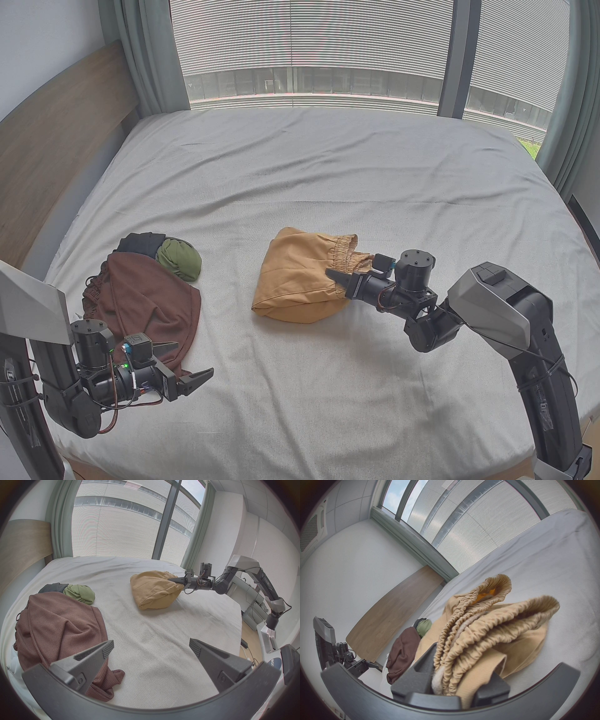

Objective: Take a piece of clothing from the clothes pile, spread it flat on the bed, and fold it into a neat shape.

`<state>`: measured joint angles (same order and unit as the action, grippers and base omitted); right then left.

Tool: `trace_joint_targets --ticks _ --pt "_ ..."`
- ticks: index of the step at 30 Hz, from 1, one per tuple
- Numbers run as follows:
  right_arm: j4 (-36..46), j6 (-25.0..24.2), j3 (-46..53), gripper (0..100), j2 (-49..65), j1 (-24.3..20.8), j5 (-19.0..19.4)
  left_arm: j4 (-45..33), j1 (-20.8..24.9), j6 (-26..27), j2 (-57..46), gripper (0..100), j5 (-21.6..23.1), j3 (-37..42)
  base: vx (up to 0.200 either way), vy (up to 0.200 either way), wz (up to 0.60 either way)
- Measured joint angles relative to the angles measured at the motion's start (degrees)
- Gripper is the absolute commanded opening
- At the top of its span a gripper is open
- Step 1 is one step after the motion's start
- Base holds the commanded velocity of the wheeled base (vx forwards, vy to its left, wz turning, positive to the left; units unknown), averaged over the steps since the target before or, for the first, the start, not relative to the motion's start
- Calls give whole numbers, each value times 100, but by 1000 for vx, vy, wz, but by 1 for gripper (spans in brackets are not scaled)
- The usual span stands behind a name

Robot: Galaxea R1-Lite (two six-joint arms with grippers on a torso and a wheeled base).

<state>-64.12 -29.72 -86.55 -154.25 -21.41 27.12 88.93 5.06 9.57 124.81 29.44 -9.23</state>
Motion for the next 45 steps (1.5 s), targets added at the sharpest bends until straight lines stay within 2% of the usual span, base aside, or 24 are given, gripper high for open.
trace_joint_targets --ticks 18,19,27,34,40,45 --pt "-219 104 375 0 -123 221 -44 0 12 0 0 100 0 6 0 0 0" --pt "-219 134 389 100 -127 226 -44 0 12 2 0 100 1 6 0 0 0" --pt "-239 542 450 100 -149 366 -347 0 17 0 0 100 1 11 0 0 0" --pt "-488 789 869 100 99 719 -402 0 12 0 -15 100 1 6 0 0 0" --pt "-573 807 1140 100 581 906 -395 -2 17 0 -24 100 1 5 0 0 0" --pt "-580 783 1254 100 990 809 -384 -2 20 0 -26 100 0 -6 0 0 0"
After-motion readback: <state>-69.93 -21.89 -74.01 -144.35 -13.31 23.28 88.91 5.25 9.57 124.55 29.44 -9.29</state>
